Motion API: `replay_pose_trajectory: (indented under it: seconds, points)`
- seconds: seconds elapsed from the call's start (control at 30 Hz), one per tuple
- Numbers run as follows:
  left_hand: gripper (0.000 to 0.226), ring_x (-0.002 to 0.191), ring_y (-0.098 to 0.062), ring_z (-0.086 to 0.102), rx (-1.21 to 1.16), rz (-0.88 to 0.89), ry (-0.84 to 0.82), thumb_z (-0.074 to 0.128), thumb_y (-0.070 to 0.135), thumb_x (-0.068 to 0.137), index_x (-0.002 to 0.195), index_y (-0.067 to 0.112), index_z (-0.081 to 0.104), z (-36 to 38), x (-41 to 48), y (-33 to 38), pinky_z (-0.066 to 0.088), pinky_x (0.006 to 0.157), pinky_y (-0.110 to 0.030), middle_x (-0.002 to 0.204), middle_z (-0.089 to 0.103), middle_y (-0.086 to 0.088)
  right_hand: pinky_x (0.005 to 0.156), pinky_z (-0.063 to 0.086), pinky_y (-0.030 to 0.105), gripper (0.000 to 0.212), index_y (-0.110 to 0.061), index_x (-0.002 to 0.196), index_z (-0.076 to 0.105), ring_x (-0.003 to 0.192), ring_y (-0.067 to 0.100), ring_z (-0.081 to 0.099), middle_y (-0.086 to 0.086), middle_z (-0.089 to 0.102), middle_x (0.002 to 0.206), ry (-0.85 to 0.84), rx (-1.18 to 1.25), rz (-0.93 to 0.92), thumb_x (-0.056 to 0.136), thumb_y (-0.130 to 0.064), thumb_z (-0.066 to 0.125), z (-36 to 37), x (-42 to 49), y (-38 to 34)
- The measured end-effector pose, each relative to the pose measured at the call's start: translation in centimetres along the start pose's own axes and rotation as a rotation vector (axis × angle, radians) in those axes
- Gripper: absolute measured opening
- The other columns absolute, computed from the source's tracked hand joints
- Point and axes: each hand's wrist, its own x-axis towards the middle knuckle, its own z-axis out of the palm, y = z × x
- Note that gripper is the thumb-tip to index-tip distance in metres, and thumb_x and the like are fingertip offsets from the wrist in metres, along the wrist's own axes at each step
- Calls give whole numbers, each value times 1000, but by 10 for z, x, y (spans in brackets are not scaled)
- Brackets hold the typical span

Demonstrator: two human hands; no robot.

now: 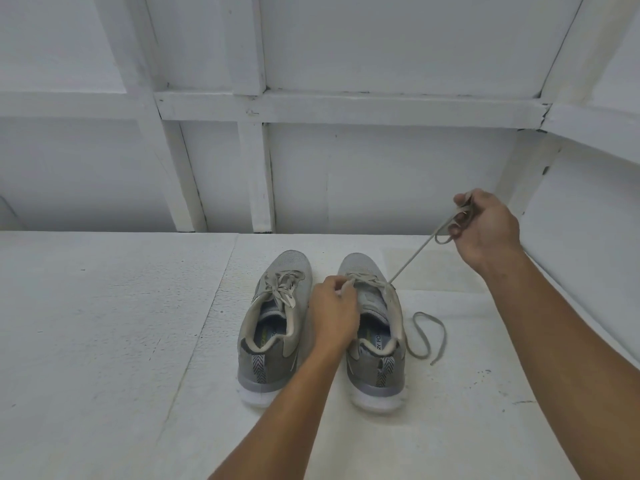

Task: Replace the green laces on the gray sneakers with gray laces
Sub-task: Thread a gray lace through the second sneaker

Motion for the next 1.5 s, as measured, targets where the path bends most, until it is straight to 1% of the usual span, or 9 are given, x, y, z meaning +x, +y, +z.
replay_pose_trajectory:
  seconds: [0.13,0.23,0.33,0.43,0.63,0.9,1.17,1.3,1.5]
  points:
    - [34,112,-26,55,420,217,-102,45,19,92,122,19,61,8,22,31,45,97,-41,127,56,-6,53,36,24,22,-19,75,55,69,13,55,-3,65,69,-23,-142,-38,95,-17,46,3,-9,0]
    - [40,127,-28,46,743,312,-463,40,16,97,133,23,56,21,45,60,38,105,-42,138,53,-4,60,38,27,23,-19,72,51,63,14,56,-4,57,62,-92,-83,36,94,-18,45,3,-18,-2]
    - [41,124,-27,50,1015,343,-719,40,13,97,134,21,56,34,58,71,41,106,-42,138,54,-3,61,39,27,17,-16,77,55,58,14,51,-3,51,61,-130,-107,47,92,-17,47,0,-27,2]
    - [39,116,-26,55,1198,362,-755,40,13,95,130,16,58,41,59,73,45,100,-41,131,58,-4,58,36,26,14,-13,82,58,53,13,46,-2,48,58,-135,-158,61,92,-16,49,-5,-34,10]
    - [36,107,-19,54,886,270,-733,55,17,91,126,18,58,36,63,79,42,85,-28,128,56,-1,60,40,29,15,-10,83,61,57,14,50,0,51,62,-185,-353,113,92,-14,50,-15,-52,18]
    - [32,85,-16,53,234,163,-655,58,11,88,119,11,56,7,68,119,40,69,-27,89,60,-4,71,60,34,20,-10,93,74,81,17,70,5,73,88,-431,-968,147,92,-13,54,-6,-72,2]
    - [26,79,-13,59,267,351,-641,60,13,88,113,16,58,-16,60,158,45,72,-26,82,65,0,75,58,35,46,-22,131,47,87,17,67,2,69,96,-323,-1172,86,89,-30,64,17,-60,-6]
    - [28,82,-14,61,289,410,-644,61,13,87,115,15,57,-21,52,167,46,83,-30,87,67,-2,60,49,29,23,-29,109,57,65,17,59,3,66,78,-416,-1234,39,92,-43,60,29,-59,-11]
    - [24,97,-20,66,277,470,-650,61,13,87,110,18,57,-31,37,178,49,93,-38,93,73,-5,58,44,25,23,-10,92,69,61,14,62,4,71,82,-402,-1194,142,97,-23,51,27,-40,-7]
